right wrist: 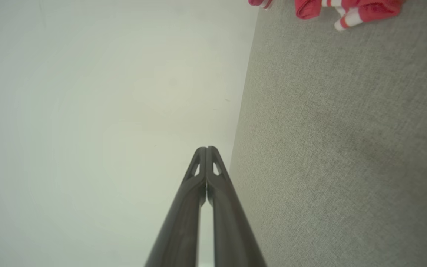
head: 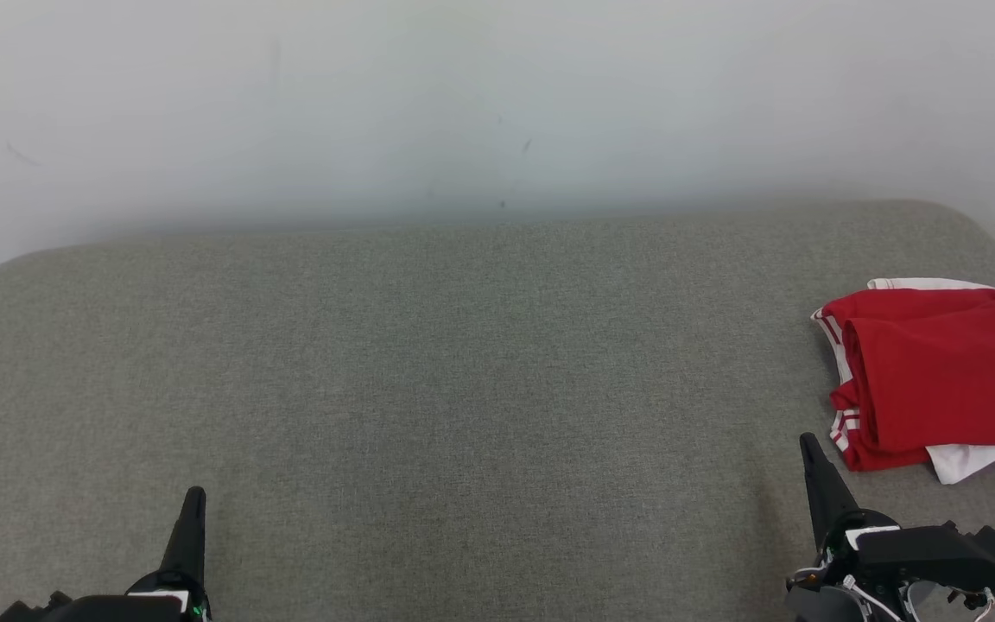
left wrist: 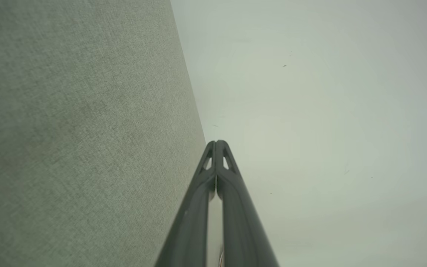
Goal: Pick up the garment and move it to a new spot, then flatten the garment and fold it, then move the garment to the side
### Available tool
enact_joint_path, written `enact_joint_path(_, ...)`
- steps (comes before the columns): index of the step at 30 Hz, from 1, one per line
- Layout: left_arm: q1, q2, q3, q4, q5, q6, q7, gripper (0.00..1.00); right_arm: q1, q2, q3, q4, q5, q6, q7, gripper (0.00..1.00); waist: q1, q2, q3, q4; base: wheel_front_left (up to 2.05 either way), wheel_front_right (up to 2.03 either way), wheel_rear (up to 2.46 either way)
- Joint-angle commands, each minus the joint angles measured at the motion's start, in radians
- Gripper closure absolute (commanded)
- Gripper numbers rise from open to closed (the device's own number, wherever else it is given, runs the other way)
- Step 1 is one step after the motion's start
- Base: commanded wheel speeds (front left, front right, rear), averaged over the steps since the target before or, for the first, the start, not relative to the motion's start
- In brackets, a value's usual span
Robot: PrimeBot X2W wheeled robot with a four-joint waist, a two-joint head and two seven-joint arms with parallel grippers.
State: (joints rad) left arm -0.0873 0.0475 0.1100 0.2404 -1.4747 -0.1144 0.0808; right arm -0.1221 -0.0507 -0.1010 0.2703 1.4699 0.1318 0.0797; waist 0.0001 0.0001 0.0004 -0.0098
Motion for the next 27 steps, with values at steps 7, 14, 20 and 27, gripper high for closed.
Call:
enact_joint_path(7, -0.021, 0.005, 0.004, 0.002, -0.065, -0.011, 0.017, 1.00, 0.012, 0.001, -0.007, -0.017, 0.068, -0.002, 0.018, 1.00, 0.0000, -0.0001, 0.001, 0.004, 0.00, 0.00, 0.00)
enact_joint_path(14, -0.022, 0.005, 0.005, 0.005, -0.114, -0.017, 0.030, 1.00, 0.018, 0.001, -0.012, -0.024, 0.117, -0.002, 0.030, 1.00, -0.0001, -0.0001, 0.002, 0.007, 0.00, 0.00, 0.00)
enact_joint_path(20, -0.027, 0.004, 0.006, 0.007, -0.141, -0.018, 0.035, 1.00, 0.020, 0.001, -0.015, -0.028, 0.144, -0.002, 0.038, 1.00, -0.0001, -0.0001, 0.003, 0.010, 0.00, 0.00, 0.00)
enact_joint_path(27, -0.027, 0.004, 0.006, 0.006, -0.141, -0.018, 0.035, 1.00, 0.019, 0.001, -0.014, -0.028, 0.144, -0.002, 0.038, 1.00, -0.0001, -0.0001, 0.003, 0.010, 0.00, 0.00, 0.00)
